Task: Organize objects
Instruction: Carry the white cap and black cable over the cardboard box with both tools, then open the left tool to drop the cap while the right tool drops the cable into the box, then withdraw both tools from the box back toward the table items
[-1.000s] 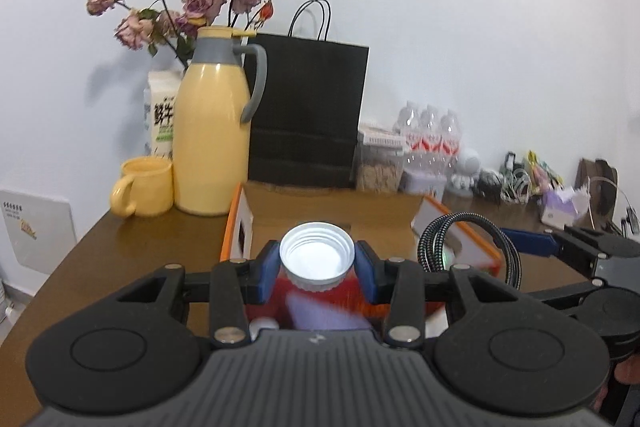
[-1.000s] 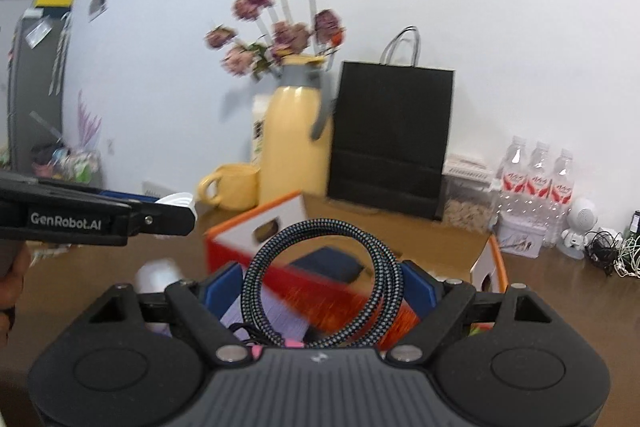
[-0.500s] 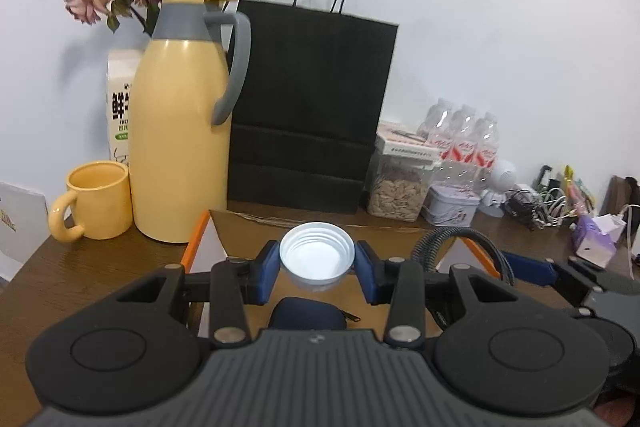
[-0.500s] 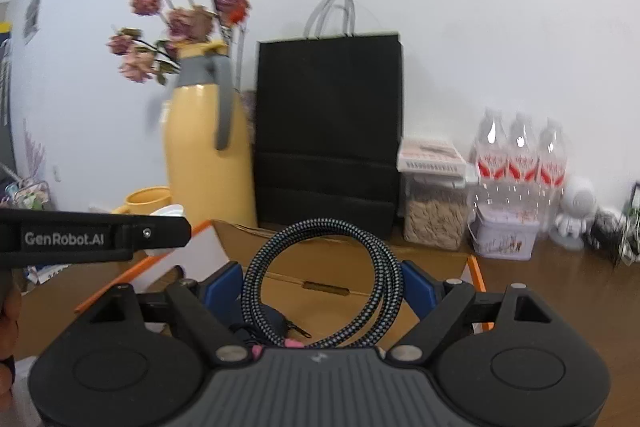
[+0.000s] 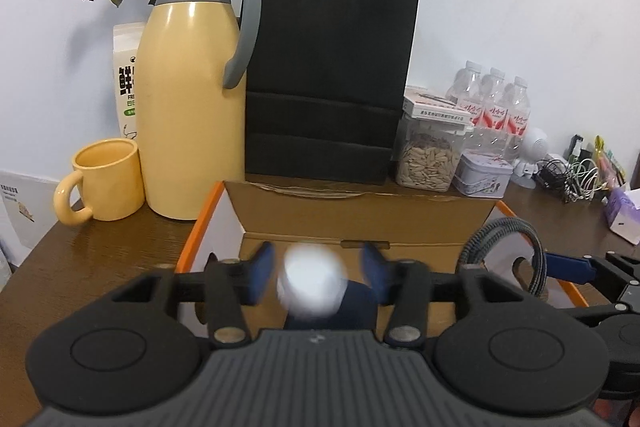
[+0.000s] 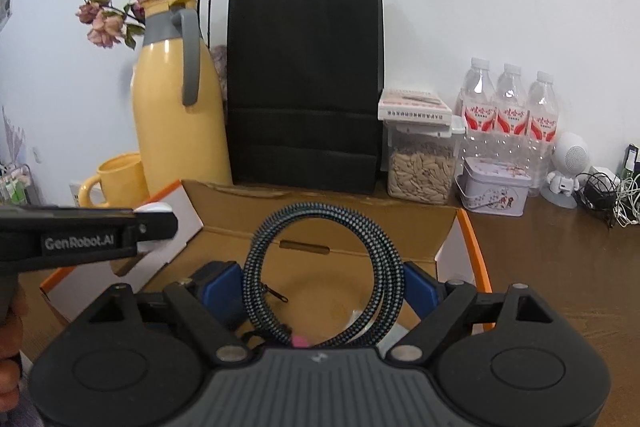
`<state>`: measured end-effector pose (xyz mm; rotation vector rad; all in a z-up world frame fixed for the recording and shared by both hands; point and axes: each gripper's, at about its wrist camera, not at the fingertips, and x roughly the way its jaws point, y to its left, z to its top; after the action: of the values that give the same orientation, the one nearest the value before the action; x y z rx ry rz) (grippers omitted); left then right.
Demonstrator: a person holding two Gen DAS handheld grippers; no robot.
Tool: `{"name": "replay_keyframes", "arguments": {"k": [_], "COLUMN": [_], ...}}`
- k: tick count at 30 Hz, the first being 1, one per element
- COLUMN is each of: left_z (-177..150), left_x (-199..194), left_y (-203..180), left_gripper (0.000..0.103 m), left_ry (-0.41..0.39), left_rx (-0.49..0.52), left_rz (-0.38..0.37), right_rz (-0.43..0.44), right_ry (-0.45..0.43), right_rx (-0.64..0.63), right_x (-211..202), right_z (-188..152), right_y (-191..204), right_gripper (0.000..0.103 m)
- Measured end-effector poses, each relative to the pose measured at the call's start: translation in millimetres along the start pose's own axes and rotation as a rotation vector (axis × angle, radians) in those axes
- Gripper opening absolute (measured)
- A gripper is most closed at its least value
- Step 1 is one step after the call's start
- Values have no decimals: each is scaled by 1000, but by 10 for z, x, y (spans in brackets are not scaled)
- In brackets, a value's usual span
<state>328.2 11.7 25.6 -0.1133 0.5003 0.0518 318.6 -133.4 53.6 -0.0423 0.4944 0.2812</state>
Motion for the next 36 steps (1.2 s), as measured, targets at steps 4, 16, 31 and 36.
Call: {"name": "replay_keyframes", "arguments": {"k": [4, 16, 31, 36], "left_z": [0, 38, 18, -107], "left_x": [-33, -129, -783, -1065], "left_y": [-36, 0, -3, 30], "left_gripper": [103, 103, 103, 103], "left_ry": [-35, -54, -135, -134], "left_rx": [16, -8, -17, -12], "left_rz": [63, 54, 32, 41], "right_rz": [-35, -29, -34, -30], "right_ry": [2, -21, -121, -129], "right_rx": [-12, -17, -56, -70], "right_x": [-6, -88, -678, -937], "right_z": [1, 26, 45, -71], "right_y": [15, 18, 109, 156], "right_gripper": [103, 103, 103, 103]}}
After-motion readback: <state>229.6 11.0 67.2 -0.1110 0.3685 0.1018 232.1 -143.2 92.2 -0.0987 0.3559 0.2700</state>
